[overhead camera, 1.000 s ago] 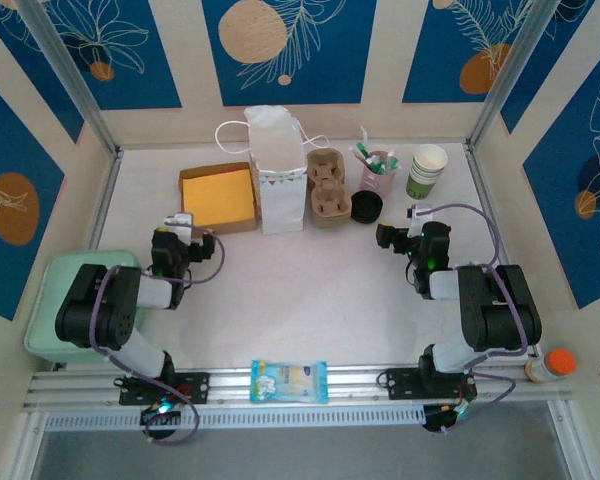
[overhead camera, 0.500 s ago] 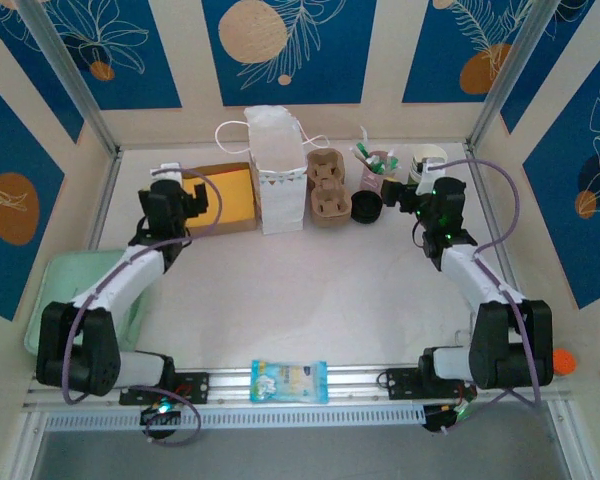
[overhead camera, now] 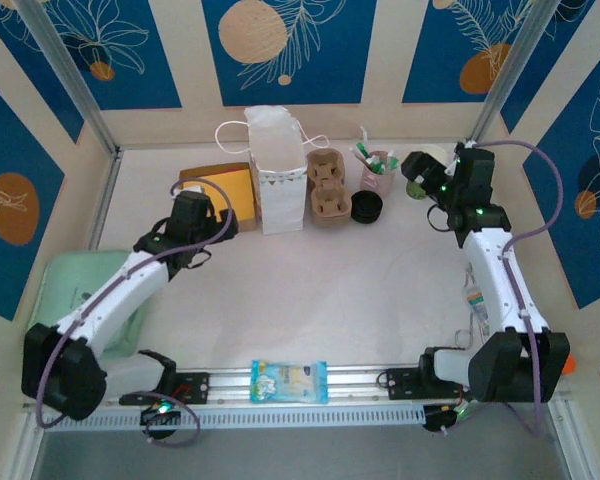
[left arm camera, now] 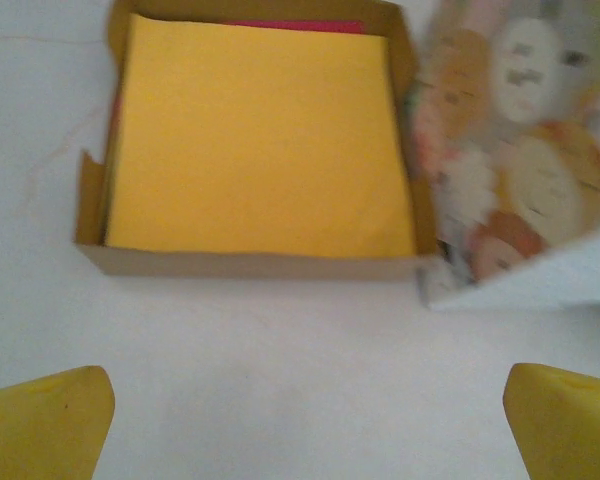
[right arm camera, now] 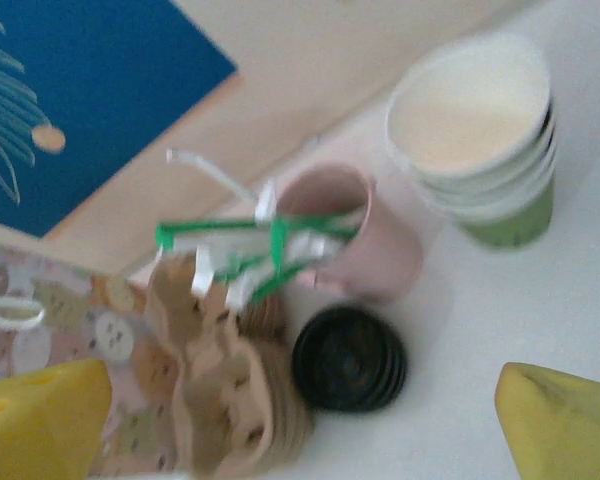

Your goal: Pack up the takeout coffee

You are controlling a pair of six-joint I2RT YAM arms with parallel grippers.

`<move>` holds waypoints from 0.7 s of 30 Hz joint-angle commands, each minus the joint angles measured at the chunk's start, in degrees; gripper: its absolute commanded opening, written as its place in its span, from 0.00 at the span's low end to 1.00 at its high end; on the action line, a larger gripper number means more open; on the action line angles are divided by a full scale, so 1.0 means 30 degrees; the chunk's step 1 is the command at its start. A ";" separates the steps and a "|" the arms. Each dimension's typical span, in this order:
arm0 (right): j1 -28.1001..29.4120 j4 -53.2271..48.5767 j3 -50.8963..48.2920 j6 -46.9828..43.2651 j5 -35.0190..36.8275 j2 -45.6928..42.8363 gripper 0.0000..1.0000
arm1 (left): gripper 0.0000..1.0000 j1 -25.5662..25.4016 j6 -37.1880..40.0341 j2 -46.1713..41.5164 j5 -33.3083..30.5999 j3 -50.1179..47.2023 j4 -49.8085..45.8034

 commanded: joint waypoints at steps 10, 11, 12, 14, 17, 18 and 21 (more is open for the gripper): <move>0.2229 -1.0316 0.2099 -0.1042 0.0702 -0.3883 0.99 | 0.97 -0.2046 -0.0439 -0.8240 0.2490 -0.1964 -0.4909; 0.2139 -1.0648 0.2222 -0.1166 0.1050 -0.4163 0.99 | 0.96 -0.2054 -0.0472 -0.8658 0.3055 -0.2237 -0.4914; 0.1969 -1.0938 0.2363 -0.1283 0.1153 -0.4435 1.00 | 0.96 -0.2054 -0.0494 -0.9018 0.3643 -0.2502 -0.4829; 0.1586 -1.1335 0.2654 -0.1439 0.1276 -0.4750 1.00 | 0.95 -0.2097 -0.0503 -0.9557 0.4552 -0.2924 -0.4506; 0.0816 -1.1524 0.3121 -0.1841 0.1106 -0.4627 1.00 | 0.94 -0.2088 -0.0377 -0.9759 0.5536 -0.3348 -0.3791; 0.0517 -1.1582 0.3358 -0.1977 0.0983 -0.4409 0.99 | 0.94 -0.2139 -0.0273 -0.9692 0.5854 -0.3445 -0.3453; -0.0151 -1.1571 0.4189 -0.2465 0.0205 -0.3355 0.97 | 0.94 -0.2171 0.0033 -0.9466 0.6320 -0.3865 -0.2326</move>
